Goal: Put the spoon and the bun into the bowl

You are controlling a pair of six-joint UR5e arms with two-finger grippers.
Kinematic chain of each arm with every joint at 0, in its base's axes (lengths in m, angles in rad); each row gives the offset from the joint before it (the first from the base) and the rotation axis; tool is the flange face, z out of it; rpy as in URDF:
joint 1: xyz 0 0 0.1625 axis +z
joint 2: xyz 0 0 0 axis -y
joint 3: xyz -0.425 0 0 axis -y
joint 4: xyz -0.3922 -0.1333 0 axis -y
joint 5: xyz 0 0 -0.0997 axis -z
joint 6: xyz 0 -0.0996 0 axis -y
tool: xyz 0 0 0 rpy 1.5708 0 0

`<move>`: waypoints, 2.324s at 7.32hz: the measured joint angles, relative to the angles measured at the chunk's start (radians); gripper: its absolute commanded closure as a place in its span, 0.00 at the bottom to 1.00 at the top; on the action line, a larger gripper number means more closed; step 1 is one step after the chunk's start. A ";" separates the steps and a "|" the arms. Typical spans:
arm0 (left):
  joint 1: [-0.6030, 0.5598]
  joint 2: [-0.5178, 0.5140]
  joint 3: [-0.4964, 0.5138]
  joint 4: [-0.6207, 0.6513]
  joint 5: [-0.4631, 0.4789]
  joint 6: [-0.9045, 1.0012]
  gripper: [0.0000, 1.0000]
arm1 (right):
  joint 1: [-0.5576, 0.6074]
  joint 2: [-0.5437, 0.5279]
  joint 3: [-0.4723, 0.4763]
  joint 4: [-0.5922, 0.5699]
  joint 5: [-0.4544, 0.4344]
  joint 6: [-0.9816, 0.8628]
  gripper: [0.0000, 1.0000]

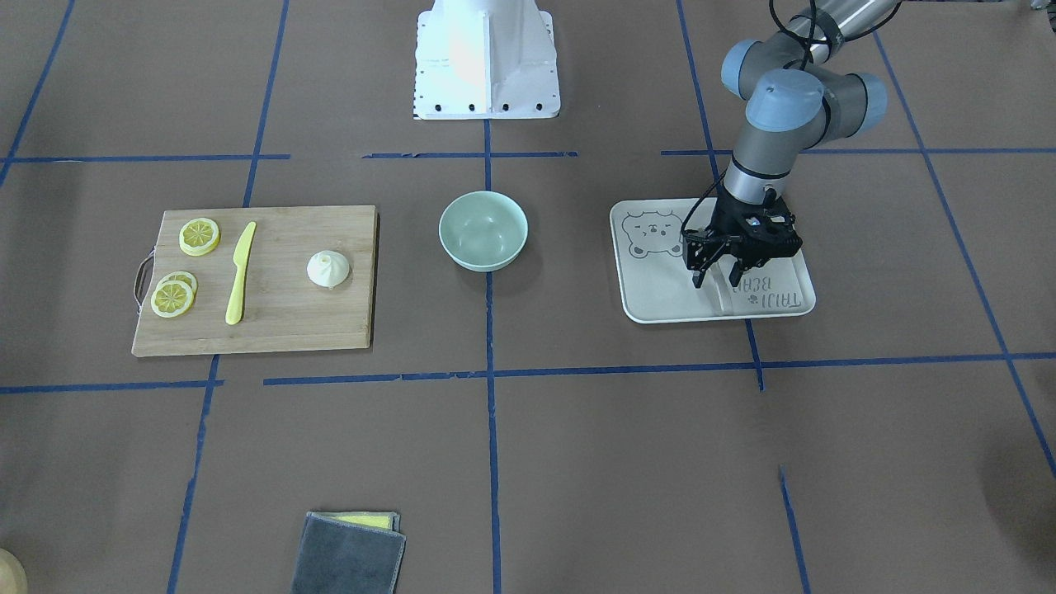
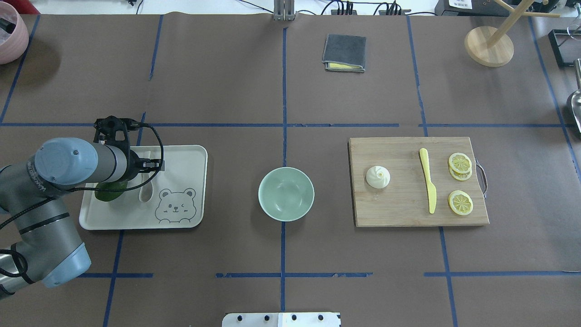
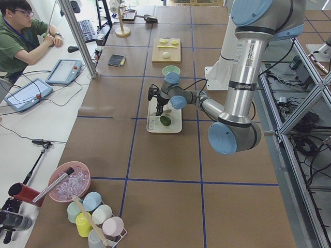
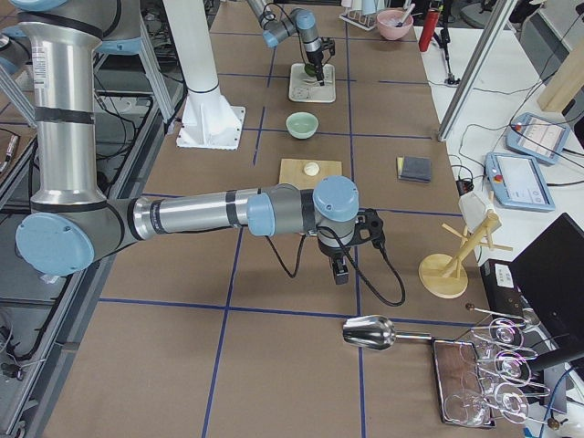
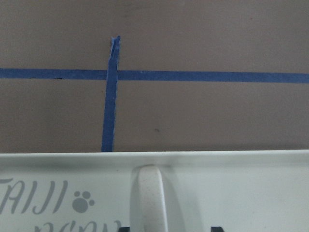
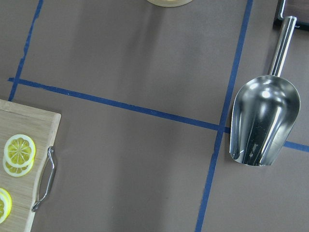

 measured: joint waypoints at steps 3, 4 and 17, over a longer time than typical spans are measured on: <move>0.001 0.000 0.000 0.000 0.000 0.001 1.00 | 0.000 -0.001 0.000 0.000 0.000 0.000 0.00; 0.001 0.001 0.000 0.000 0.001 0.002 1.00 | 0.000 -0.001 0.000 0.000 0.000 0.000 0.00; 0.207 -0.509 0.083 0.361 0.173 -0.616 1.00 | 0.000 -0.002 0.000 0.000 0.000 0.008 0.00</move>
